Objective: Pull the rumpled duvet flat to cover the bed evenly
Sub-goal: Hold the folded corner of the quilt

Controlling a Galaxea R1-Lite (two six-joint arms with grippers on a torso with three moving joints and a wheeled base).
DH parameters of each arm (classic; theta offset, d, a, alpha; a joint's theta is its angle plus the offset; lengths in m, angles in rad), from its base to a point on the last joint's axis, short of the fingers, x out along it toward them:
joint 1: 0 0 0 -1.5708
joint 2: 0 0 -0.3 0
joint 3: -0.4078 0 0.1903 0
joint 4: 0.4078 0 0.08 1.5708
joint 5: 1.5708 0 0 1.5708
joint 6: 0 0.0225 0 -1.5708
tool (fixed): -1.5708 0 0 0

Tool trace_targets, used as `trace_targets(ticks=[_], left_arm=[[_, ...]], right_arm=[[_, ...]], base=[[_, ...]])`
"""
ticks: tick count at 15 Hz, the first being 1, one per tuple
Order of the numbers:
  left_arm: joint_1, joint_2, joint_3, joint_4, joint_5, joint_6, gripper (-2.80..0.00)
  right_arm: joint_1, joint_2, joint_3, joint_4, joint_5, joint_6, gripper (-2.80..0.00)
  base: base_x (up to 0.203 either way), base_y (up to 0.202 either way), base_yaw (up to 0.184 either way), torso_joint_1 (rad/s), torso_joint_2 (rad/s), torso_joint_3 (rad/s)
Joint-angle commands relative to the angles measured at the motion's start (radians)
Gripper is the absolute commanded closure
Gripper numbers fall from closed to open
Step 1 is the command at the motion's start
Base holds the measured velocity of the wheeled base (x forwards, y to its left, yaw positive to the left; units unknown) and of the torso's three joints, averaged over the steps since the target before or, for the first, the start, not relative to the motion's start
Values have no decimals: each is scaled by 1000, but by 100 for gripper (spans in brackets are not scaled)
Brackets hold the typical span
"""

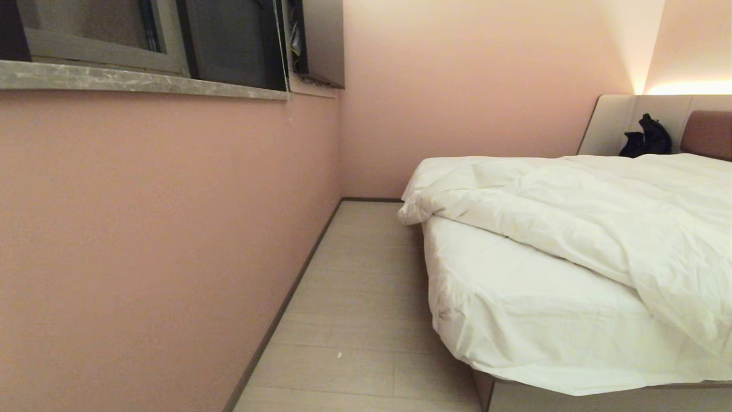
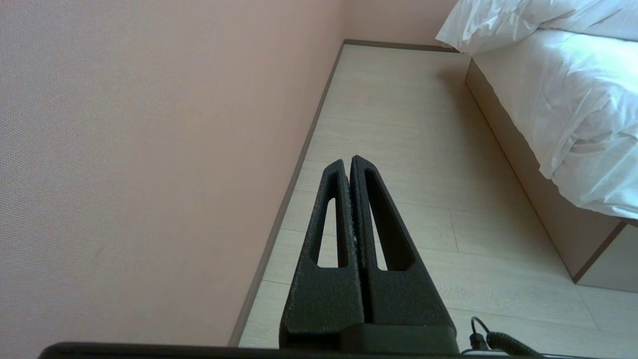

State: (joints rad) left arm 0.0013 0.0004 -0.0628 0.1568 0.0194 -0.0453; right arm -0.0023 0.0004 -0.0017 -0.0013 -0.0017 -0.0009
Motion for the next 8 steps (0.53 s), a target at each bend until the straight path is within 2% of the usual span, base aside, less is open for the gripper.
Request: trace_targets(ticks=[1, 8], left_arm=[[0, 1, 0, 0, 1, -1, 0], [0, 1, 0, 1, 1, 1, 0]], right_arm=[[0, 0, 0, 0, 0, -1, 0], [1, 0, 0, 0, 0, -1, 0]], base=[[0, 0, 0, 0, 0, 0], [0, 0, 0, 0, 0, 0]])
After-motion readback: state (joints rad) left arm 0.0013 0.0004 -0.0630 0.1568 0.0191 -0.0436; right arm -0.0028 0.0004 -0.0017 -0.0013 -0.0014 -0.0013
